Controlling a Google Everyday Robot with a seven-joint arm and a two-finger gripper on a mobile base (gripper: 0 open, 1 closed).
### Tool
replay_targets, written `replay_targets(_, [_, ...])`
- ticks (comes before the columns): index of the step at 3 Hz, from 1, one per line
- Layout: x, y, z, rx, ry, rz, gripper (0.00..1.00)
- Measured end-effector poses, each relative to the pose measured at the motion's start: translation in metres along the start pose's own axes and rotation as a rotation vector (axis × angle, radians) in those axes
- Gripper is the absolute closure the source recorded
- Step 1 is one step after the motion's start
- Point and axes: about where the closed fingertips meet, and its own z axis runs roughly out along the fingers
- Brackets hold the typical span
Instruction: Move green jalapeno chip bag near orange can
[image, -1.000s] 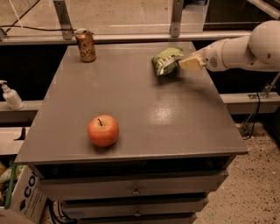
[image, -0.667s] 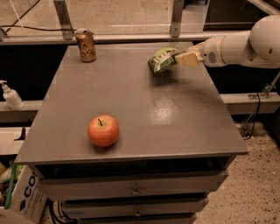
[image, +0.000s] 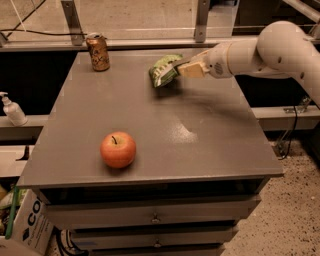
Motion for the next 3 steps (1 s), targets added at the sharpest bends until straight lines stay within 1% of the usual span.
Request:
replay_targets(1, [-0.01, 0.009, 0.034, -0.017, -0.019, -0.039, 1.0])
replay_targets(3, [-0.043, 0.016, 0.089, -0.01, -0.075, -0.113, 1.0])
